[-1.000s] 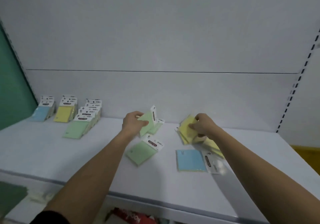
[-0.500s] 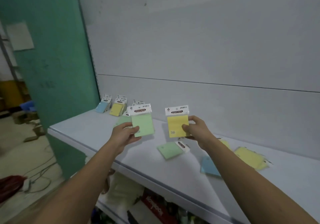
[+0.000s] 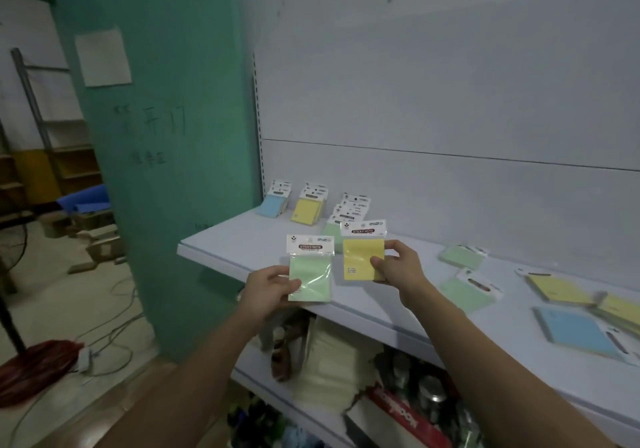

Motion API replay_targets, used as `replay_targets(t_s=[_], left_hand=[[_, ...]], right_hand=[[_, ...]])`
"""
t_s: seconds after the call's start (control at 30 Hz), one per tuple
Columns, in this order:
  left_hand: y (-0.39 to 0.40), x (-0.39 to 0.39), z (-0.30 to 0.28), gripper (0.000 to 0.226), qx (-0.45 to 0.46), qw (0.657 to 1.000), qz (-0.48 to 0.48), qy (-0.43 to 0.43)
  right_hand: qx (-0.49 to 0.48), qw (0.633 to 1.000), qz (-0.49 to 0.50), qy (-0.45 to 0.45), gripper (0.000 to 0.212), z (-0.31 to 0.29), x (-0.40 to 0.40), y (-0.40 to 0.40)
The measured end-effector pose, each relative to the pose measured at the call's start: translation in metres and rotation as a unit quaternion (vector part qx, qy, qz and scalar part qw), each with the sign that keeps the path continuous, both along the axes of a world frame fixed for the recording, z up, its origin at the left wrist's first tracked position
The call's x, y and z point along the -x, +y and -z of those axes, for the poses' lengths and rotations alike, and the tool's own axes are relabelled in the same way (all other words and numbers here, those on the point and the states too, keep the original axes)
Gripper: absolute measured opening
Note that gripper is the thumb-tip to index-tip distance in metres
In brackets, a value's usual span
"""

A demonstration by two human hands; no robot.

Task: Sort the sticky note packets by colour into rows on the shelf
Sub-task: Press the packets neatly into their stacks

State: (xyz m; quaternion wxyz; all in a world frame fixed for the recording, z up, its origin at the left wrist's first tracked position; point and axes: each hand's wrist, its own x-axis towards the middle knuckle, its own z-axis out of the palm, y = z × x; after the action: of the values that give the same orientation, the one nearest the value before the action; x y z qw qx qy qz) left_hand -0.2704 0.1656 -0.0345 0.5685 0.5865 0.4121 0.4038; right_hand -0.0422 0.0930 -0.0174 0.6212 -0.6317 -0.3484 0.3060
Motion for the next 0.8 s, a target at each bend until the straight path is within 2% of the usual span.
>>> replay_targets(t_s=[0.13,0.27,0.37,0.57,0.67,0.8], left_hand=[[0.028,0.025,0.006,0.027,-0.017,1.0,0.01,0.02],[0.053,0.023,-0.004,0.021,0.0,0.999,0.041,-0.034],[0.078,0.007,0.0,0.027,0.007,0.997,0.067,-0.028],[0.123,-0.039,0.014,0.03,0.005,0.996,0.083,0.042],[0.151,-0.059,0.01,0.024,-0.057,0.986,0.091,0.125],[0.185,-0.085,0.003,0.024,-0.114,0.974,0.096,0.172]], right_hand=[[0.017,1.0,0.018,-0.018,0.017,0.006,0.026,0.019],[0.026,0.998,0.041,-0.034,0.016,0.008,0.019,0.028],[0.027,0.995,0.087,-0.031,0.016,0.021,0.009,0.035],[0.028,0.983,0.178,-0.03,0.017,0.041,-0.027,0.075],[0.013,0.975,0.222,-0.026,0.019,0.046,-0.041,0.106],[-0.038,0.959,0.273,0.061,0.022,0.041,-0.061,0.142]])
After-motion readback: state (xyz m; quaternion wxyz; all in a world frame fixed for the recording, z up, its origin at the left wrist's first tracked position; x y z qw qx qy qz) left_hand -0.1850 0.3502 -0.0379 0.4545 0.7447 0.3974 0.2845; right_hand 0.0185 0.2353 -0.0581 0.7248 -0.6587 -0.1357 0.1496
